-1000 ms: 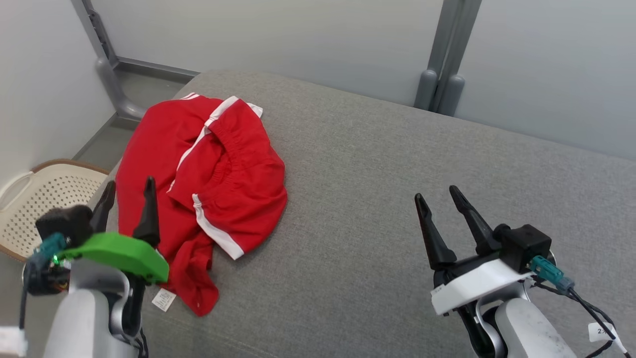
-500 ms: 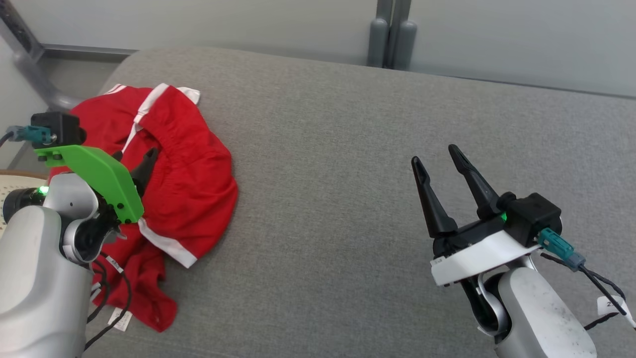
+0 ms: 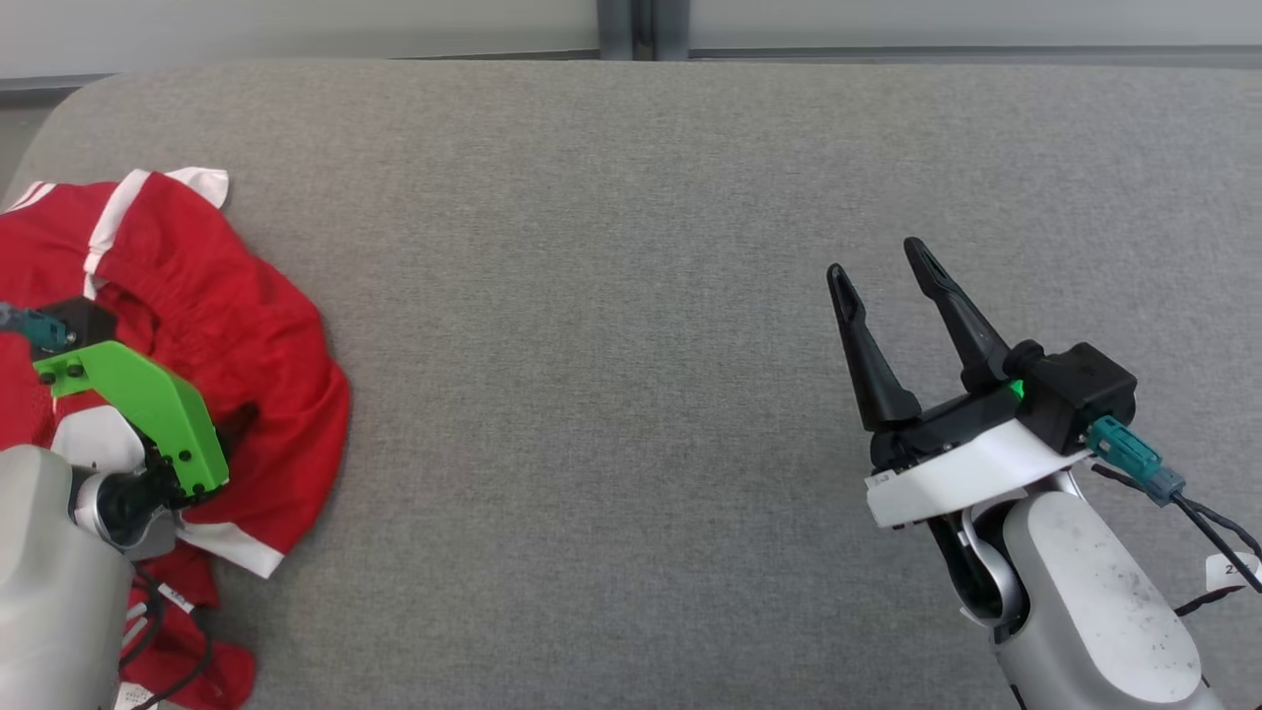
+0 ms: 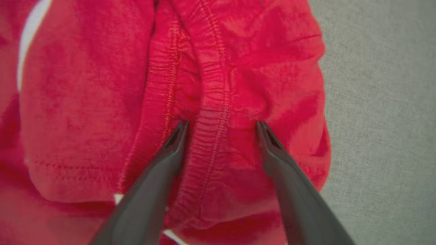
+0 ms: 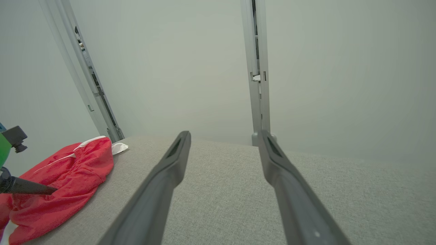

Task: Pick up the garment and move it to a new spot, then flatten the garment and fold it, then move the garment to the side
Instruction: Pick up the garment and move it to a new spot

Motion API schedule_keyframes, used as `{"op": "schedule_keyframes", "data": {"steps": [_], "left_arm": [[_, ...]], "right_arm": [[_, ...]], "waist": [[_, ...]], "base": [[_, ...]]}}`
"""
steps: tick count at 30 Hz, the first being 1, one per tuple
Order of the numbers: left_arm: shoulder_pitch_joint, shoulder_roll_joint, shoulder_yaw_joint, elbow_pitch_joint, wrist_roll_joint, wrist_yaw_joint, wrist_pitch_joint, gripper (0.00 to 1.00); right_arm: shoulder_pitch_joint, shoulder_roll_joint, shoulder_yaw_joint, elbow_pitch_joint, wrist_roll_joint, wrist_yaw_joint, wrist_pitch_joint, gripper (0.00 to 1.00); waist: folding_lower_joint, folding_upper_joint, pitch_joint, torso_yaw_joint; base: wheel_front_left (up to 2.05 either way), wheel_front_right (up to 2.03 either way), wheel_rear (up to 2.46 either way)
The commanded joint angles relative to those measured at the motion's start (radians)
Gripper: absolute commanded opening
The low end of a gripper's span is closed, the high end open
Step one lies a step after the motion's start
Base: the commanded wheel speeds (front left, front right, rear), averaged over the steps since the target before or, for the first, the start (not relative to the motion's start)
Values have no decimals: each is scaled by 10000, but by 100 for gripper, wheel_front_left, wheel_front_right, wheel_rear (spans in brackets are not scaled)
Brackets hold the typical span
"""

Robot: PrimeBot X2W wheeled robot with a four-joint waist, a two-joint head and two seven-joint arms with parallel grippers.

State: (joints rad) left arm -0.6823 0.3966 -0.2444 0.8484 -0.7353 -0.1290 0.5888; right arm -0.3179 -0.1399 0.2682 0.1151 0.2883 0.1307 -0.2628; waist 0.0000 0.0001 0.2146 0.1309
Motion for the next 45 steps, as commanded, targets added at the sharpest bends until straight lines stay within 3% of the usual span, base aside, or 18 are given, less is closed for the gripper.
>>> {"op": "schedule_keyframes", "data": {"steps": [1, 2, 3, 4, 5, 14, 18, 23, 29, 37, 45], "left_arm": [[-117, 150, -58, 165, 11, -24, -37, 100], [-124, 174, -103, 252, -40, -24, -87, 100], [-122, 191, -183, 318, -102, -24, -127, 93], [-124, 230, -271, 318, -116, -24, -196, 27], [-130, 296, -375, 275, -162, -24, -267, 0], [3, 955, -1467, -597, -416, -24, -903, 0], [-254, 1496, -2280, -1508, 15, -24, -1087, 0], [-570, 1639, -3019, -2971, -44, -21, -1130, 0], [-1027, 1212, -3372, -4715, -484, -23, -1300, 0], [-1644, 74, -3170, -6387, -1150, 16, -1784, 0], [-251, 13, -2700, -6672, -1635, 575, -2502, 0]], "right_arm": [[-37, -46, -24, -29, 10, 1, -29, 100], [-29, -47, -12, -25, 17, 1, -30, 100], [-17, -53, -12, -19, 25, 1, -30, 100], [-1, -58, -19, -14, 28, 1, -30, 100], [20, -59, -32, -12, 28, 1, -29, 100], [500, 141, -47, 178, 130, 1, -29, 100], [724, 242, -11, 217, 190, 1, -30, 100], [964, 389, -70, 177, 276, 1, -29, 100], [1043, 525, -305, 6, 238, 1, -29, 100], [1079, 538, -887, -167, 137, 1, -29, 100], [1236, 428, -1211, -216, 73, 1, -29, 100]], "waist": [[0, -1, 169, -310], [0, -1, 161, -341], [0, -1, 138, -368], [0, -1, 115, -383], [0, -1, 85, -394], [0, -1, -926, -466], [0, -1, -1524, -681], [0, -1, -1986, -1243], [0, -1, -2080, -2153], [0, -1, -1995, -3011], [0, -1, -1804, -3111]], "base": [[0, 0, 0], [0, 0, 0], [0, 0, 0], [0, 0, 0], [0, 0, 0], [0, 0, 0], [0, 0, 0], [0, 0, 0], [0, 0, 0], [0, 0, 0], [0, 0, 0]]}}
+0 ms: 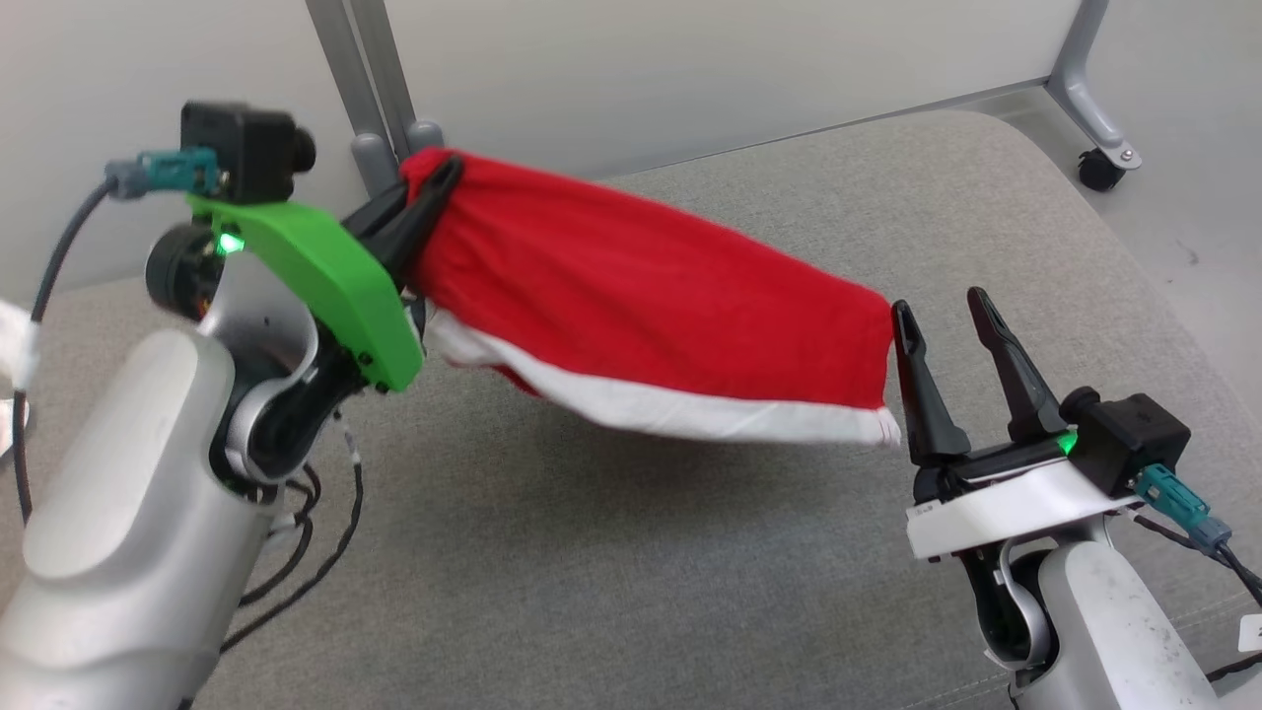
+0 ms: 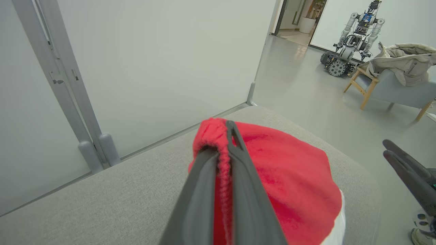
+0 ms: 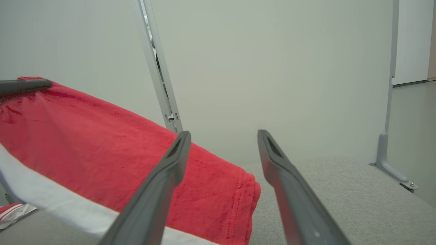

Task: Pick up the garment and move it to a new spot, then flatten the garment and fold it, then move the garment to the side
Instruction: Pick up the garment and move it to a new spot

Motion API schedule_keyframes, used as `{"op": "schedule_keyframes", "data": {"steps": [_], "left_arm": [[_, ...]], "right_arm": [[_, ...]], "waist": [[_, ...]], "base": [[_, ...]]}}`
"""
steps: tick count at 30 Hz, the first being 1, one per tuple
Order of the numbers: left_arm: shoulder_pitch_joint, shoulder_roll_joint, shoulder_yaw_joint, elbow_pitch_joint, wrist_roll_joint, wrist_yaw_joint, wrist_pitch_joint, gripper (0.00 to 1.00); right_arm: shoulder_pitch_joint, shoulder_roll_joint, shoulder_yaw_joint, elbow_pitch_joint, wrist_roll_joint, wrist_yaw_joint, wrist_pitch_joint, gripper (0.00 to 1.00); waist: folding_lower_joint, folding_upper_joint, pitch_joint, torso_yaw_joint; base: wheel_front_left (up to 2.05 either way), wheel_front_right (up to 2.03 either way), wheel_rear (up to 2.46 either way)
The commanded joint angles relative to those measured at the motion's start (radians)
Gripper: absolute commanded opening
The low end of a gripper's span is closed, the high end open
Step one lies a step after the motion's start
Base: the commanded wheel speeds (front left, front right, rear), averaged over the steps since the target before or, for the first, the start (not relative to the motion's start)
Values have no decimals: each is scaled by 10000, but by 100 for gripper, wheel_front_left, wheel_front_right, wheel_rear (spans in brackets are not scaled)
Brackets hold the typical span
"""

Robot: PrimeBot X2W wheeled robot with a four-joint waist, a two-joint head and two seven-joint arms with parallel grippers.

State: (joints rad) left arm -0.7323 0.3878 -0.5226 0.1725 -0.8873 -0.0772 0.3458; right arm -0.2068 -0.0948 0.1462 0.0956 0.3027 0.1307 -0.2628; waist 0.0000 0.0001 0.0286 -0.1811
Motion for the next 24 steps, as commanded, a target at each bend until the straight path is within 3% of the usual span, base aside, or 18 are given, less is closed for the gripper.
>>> {"op": "schedule_keyframes", "data": {"steps": [1, 7, 12, 13, 14, 19, 24], "left_arm": [[694, 105, 181, 227, -266, 160, -257, 0], [3073, -21, 918, 1926, -762, 681, -1889, 0], [3825, -250, 1053, 3904, -446, 592, -3483, 0], [3821, -307, 1012, 4290, -327, 488, -3756, 23], [3766, -370, 931, 4652, -209, 372, -3989, 100], [3417, -608, 731, 5582, -16, -69, -4696, 100], [3403, -249, 401, 5762, 487, -181, -5078, 100]], "right_arm": [[157, -27, 24, 7, -66, 1, -29, 100], [157, -54, 148, 182, 28, 1, -29, 100], [86, -178, 287, 311, 60, 1, -30, 100], [57, -218, 339, 336, 73, 1, -29, 100], [21, -257, 395, 354, 81, 1, -29, 100], [57, -347, 484, 443, 111, 1, -29, 100], [229, -429, 567, 522, 127, 1, -30, 100]], "waist": [[0, -1, 87, 18], [0, -1, 252, 109], [0, -1, 289, 348], [0, -1, 280, 406], [0, -1, 266, 465], [0, -1, 102, 774], [0, -1, -123, 1020]], "base": [[0, 0, 0], [0, 0, 0], [0, 0, 0], [0, 0, 0], [0, 0, 0], [0, 0, 0], [0, 0, 0]]}}
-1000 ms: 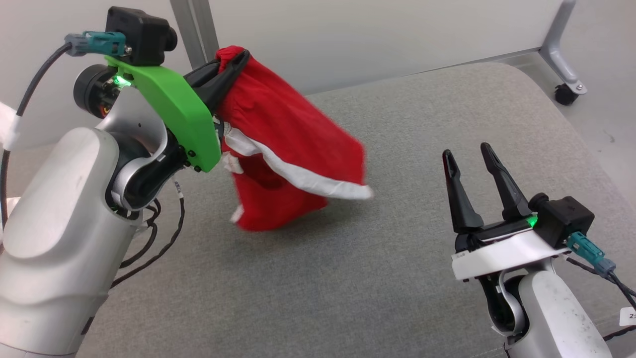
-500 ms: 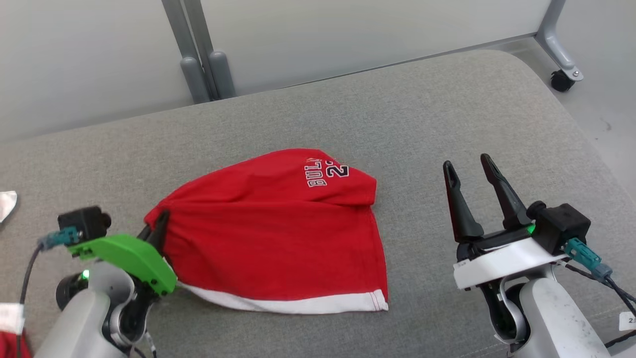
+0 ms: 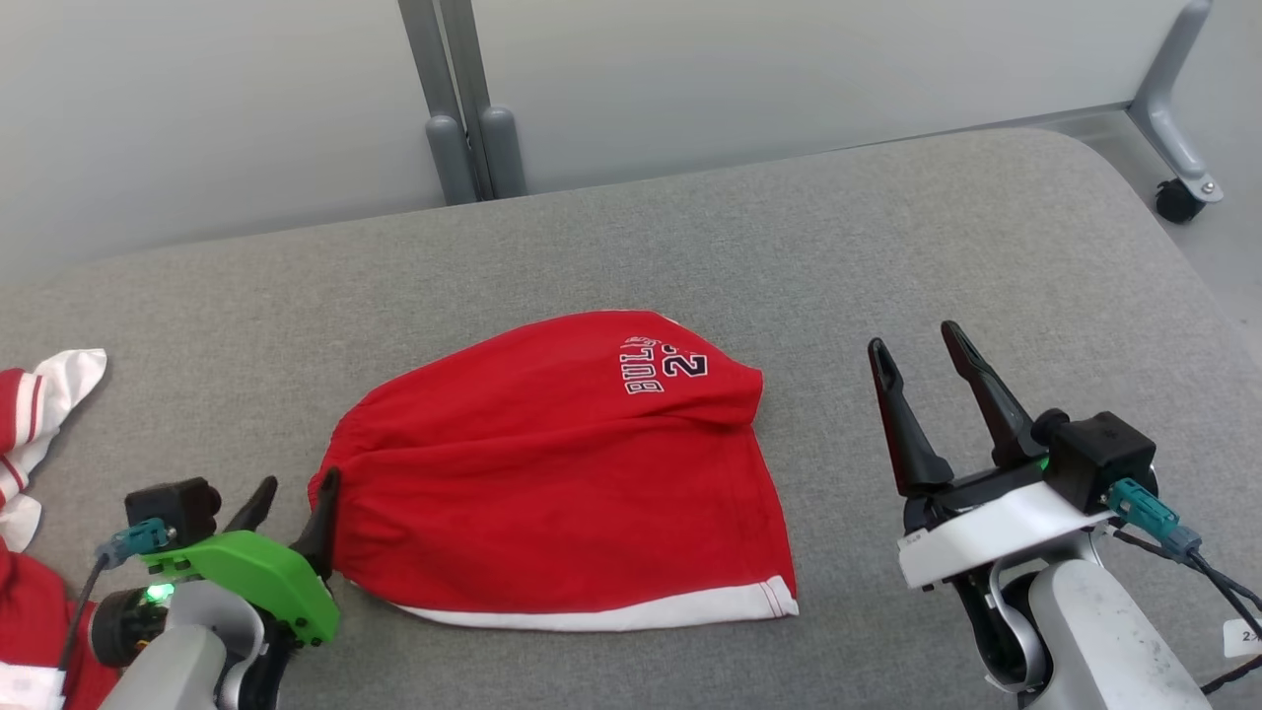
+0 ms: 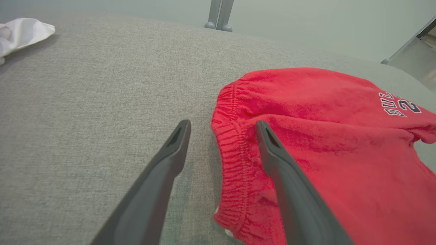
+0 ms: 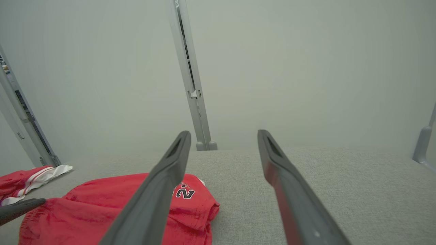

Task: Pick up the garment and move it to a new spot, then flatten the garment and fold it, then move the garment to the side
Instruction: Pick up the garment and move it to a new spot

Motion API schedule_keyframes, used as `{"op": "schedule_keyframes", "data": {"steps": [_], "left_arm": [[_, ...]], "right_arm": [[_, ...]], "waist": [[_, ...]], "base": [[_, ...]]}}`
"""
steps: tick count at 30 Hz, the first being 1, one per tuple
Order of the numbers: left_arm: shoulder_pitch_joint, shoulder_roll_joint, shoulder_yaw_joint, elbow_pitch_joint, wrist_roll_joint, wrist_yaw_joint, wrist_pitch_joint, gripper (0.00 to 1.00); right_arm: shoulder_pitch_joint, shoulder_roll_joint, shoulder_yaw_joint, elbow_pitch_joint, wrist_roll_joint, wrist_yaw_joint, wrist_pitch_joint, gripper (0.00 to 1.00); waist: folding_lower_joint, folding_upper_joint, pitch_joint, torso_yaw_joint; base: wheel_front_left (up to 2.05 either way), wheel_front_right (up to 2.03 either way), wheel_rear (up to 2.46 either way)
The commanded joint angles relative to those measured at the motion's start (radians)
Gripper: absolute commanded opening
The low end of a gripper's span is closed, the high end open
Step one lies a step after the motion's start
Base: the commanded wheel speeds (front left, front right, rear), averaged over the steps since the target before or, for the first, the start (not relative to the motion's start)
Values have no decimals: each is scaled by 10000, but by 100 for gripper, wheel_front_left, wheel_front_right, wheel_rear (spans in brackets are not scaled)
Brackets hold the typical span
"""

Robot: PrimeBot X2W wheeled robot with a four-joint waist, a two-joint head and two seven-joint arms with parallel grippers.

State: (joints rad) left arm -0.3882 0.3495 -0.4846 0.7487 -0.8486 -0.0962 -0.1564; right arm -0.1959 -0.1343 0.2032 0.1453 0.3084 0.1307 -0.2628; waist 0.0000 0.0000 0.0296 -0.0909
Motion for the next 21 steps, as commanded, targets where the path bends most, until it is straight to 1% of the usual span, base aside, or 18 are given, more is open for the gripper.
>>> {"op": "schedule_keyframes", "data": {"steps": [1, 4, 5, 6, 9, 11, 14, 16, 18, 21], "left_arm": [[24, 219, 2, -41, 193, 61, -158, 100], [308, 433, 212, -443, 216, 227, -631, 100], [392, 546, 316, -653, 302, 346, -773, 100], [545, 688, 436, -955, 459, 495, -908, 100], [1110, 811, 735, -2011, 948, 978, -1068, 100], [1473, 859, 1082, -3030, 1433, 1365, -1097, 100], [2448, 535, 1788, -4433, 2185, 1892, -1077, 100], [2948, 293, 2277, -5139, 2724, 2091, -1077, 100], [3486, -98, 2724, -5725, 3159, 2124, -1078, 100], [4194, -594, 3290, -6143, 3624, 1935, -1078, 100]], "right_arm": [[138, -41, -9, 31, 76, 1, -29, 100], [252, -88, -20, 2, 55, 1, -30, 100], [292, -109, -25, -10, 55, 1, -30, 100], [330, -144, -43, -38, 55, 1, -29, 100], [458, -192, -148, -142, 50, 1, -30, 100], [610, -199, -227, -208, 5, 1, -29, 100], [886, -125, -317, -194, 10, 1, -29, 100], [1007, -61, -317, -154, 10, 1, -30, 100], [1160, 8, -369, -161, 34, 1, -30, 100], [1264, 72, -309, -144, 46, 1, -29, 100]], "waist": [[0, 0, -169, 148], [0, 0, -309, 248], [0, 0, -346, 269], [0, 0, -387, 302], [0, 0, -491, 412], [0, 0, -534, 494], [0, 0, -588, 609], [0, 0, -618, 640], [0, 0, -638, 664], [0, 0, -644, 628]], "base": [[0, 0, 0], [0, 0, 0], [0, 0, 0], [0, 0, 0], [0, 0, 0], [0, 0, 0], [0, 0, 0], [0, 0, 0], [0, 0, 0], [0, 0, 0]]}}
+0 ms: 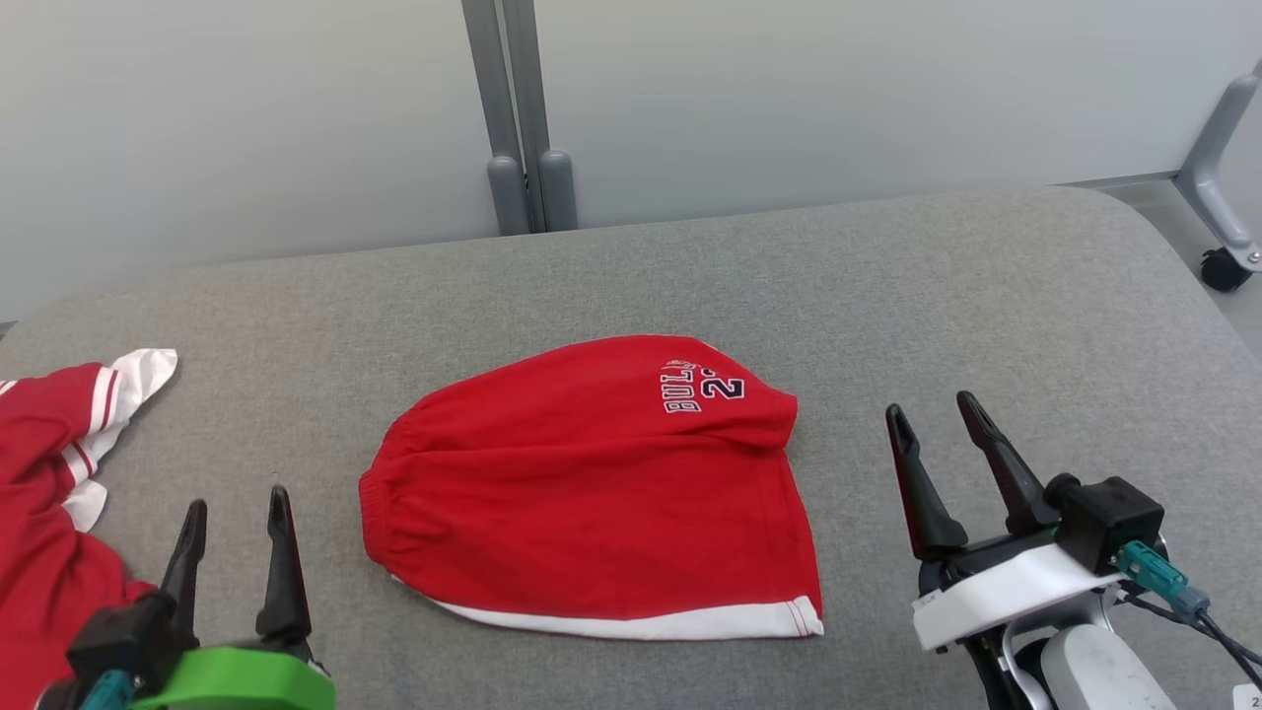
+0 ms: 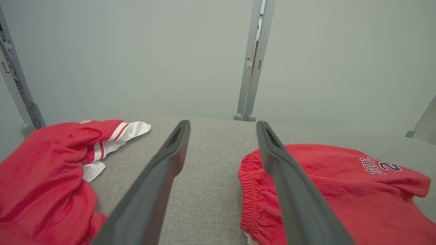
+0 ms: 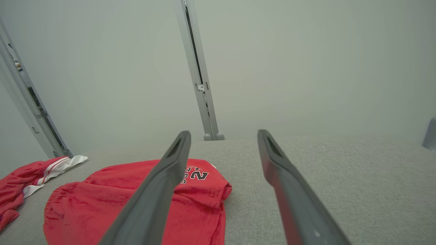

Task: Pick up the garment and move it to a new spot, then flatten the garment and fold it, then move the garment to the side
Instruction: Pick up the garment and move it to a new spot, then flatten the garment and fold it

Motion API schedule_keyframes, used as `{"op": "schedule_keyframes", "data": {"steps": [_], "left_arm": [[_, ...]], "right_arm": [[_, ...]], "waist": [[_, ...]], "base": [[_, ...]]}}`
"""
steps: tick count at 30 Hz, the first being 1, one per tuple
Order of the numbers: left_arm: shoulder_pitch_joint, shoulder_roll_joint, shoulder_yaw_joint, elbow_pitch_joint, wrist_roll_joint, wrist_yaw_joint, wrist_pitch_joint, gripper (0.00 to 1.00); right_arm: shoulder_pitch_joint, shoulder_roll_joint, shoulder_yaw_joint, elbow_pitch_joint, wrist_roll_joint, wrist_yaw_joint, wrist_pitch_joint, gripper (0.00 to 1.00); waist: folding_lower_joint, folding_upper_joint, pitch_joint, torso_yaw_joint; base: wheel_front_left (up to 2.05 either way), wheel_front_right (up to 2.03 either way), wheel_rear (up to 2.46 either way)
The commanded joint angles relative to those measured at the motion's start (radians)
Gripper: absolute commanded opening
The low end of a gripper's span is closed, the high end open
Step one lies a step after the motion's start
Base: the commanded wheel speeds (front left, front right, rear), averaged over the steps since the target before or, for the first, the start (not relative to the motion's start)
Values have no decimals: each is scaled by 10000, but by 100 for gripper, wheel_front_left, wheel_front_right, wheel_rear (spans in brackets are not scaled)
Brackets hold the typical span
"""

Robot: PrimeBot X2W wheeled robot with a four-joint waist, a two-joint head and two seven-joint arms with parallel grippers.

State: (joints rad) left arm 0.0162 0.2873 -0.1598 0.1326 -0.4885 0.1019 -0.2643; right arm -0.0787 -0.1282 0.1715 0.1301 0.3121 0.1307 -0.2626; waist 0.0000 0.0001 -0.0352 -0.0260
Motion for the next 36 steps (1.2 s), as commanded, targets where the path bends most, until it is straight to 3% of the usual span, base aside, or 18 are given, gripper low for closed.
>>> {"op": "schedule_keyframes", "data": {"steps": [1, 12, 24, 27, 36], "left_arm": [[367, -146, 161, -27, 195, -166, 1, 100], [703, -997, 945, 130, 1240, -993, -2, 100], [540, -1440, 1525, 567, 1647, -1654, -1, 100], [568, -1360, 1351, 1001, 1367, -1869, 313, 100], [-17, -338, 139, 1562, 1056, -2262, 2754, 100]], "right_arm": [[88, 22, 44, 10, 9, 1, -30, 100], [118, -114, -54, -17, -19, 1, -30, 100], [113, -198, 180, 242, 175, 1, -32, 100], [116, -310, 549, 606, 409, 1, 303, 100], [-127, -769, 2000, 1430, 1730, 1, 2677, 100]], "waist": [[0, -1, 4, -41], [0, -1, 22, 40], [0, -1, 48, 39], [0, -1, 110, 37], [0, -1, 599, 147]], "base": [[0, 0, 0], [0, 0, 0], [0, 0, 0], [0, 0, 0], [0, 0, 0]]}}
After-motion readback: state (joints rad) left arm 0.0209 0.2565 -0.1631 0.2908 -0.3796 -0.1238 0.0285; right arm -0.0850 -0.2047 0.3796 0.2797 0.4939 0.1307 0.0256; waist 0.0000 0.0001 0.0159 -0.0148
